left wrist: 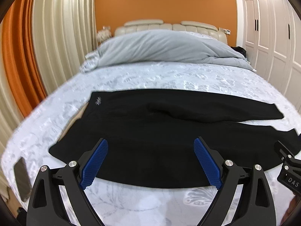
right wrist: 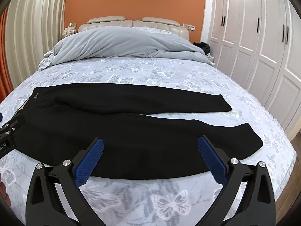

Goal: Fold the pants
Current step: 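Grasp the waistband corners of the black pants with both grippers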

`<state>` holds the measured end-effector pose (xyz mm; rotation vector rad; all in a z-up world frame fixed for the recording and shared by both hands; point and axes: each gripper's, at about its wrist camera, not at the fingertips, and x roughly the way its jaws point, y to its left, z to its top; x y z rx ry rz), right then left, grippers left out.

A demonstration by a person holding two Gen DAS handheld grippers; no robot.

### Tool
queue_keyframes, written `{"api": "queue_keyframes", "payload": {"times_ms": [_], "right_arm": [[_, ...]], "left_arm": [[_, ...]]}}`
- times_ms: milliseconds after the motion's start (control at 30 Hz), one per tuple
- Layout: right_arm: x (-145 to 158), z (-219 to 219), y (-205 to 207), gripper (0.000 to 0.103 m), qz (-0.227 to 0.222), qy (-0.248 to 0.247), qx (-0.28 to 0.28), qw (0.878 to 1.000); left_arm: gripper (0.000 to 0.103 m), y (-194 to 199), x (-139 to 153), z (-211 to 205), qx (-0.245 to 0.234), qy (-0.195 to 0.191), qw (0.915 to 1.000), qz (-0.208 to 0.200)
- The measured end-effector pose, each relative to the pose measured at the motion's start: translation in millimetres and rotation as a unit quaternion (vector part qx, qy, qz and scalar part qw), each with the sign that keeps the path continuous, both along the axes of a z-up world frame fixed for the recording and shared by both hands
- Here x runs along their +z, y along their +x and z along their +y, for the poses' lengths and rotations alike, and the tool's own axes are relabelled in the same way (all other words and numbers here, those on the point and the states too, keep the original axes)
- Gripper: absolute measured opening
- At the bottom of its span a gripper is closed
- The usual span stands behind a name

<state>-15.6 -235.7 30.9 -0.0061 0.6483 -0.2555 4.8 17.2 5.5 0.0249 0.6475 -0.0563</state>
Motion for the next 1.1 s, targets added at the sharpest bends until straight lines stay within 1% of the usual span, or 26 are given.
{"api": "queue_keyframes", "payload": {"times_ms": [100, 167, 267, 333, 367, 400, 500, 533, 567, 633, 667, 700, 733, 800, 867, 900, 933, 967, 1000, 1033, 1067, 1100], "right_arm": [[13, -30, 7, 0.098, 0.010, 0.023, 0.011, 1.000], [23, -60, 18, 0.098, 0.021, 0.050, 0.017, 0.998], [35, -129, 38, 0.098, 0.029, 0.072, -0.004, 0.997], [29, -185, 61, 0.098, 0.042, 0.091, -0.020, 0.995], [24, -205, 71, 0.098, 0.049, 0.096, -0.026, 0.994], [15, -236, 88, 0.098, 0.058, 0.097, -0.045, 0.993], [-9, -295, 128, 0.098, 0.072, 0.110, -0.075, 0.988], [-17, -312, 140, 0.098, 0.071, 0.114, -0.085, 0.987], [-26, -327, 153, 0.098, 0.073, 0.122, -0.090, 0.986], [-41, -348, 173, 0.098, 0.077, 0.127, -0.100, 0.984], [-49, -358, 185, 0.098, 0.083, 0.137, -0.101, 0.982], [-58, -367, 198, 0.098, 0.090, 0.144, -0.104, 0.980], [-66, -375, 210, 0.098, 0.097, 0.144, -0.109, 0.979], [-79, -386, 230, 0.098, 0.110, 0.133, -0.121, 0.977], [-92, -397, 245, 0.098, 0.123, 0.136, -0.131, 0.974], [-99, -401, 251, 0.098, 0.131, 0.144, -0.131, 0.972], [-103, -401, 256, 0.098, 0.136, 0.149, -0.131, 0.971], [-110, -401, 261, 0.098, 0.145, 0.153, -0.129, 0.969], [-112, -400, 264, 0.098, 0.146, 0.147, -0.129, 0.970], [-112, -397, 265, 0.098, 0.137, 0.137, -0.125, 0.973], [-111, -394, 266, 0.095, 0.128, 0.137, -0.114, 0.976], [-110, -391, 265, 0.071, 0.123, 0.139, -0.104, 0.977]], "left_arm": [[0.092, 23, 5, 27, -0.021, -0.055, 0.9972, 0.047], [0.092, 43, 10, 47, -0.017, -0.072, 0.9950, 0.068], [0.092, 85, 14, 87, 0.008, -0.090, 0.9916, 0.092], [0.092, 122, 12, 114, 0.032, -0.099, 0.9886, 0.108], [0.092, 138, 11, 124, 0.038, -0.104, 0.9874, 0.113], [0.092, 156, 8, 135, 0.044, -0.104, 0.9866, 0.118], [0.092, 217, -6, 168, 0.086, -0.105, 0.9813, 0.137], [0.092, 240, -14, 180, 0.105, -0.104, 0.9793, 0.138], [0.092, 255, -19, 186, 0.111, -0.099, 0.9790, 0.139], [0.092, 292, -34, 199, 0.140, -0.078, 0.9769, 0.141], [0.092, 308, -42, 203, 0.140, -0.076, 0.9762, 0.147], [0.092, 324, -51, 206, 0.137, -0.077, 0.9742, 0.162], [0.092, 345, -66, 211, 0.137, -0.077, 0.9696, 0.188], [0.092, 368, -86, 220, 0.163, -0.076, 0.9604, 0.213], [0.092, 384, -105, 228, 0.180, -0.108, 0.9506, 0.229], [0.093, 387, -110, 230, 0.191, -0.110, 0.9485, 0.228], [0.093, 388, -109, 229, 0.198, -0.105, 0.9525, 0.206], [0.098, 390, -110, 228, 0.198, -0.103, 0.9533, 0.203], [0.098, 393, -112, 225, 0.198, -0.093, 0.9530, 0.209], [0.098, 396, -113, 220, 0.193, -0.077, 0.9554, 0.209], [0.097, 398, -114, 217, 0.186, -0.064, 0.9571, 0.212], [0.088, 400, -114, 214, 0.179, -0.051, 0.9590, 0.214]]}}
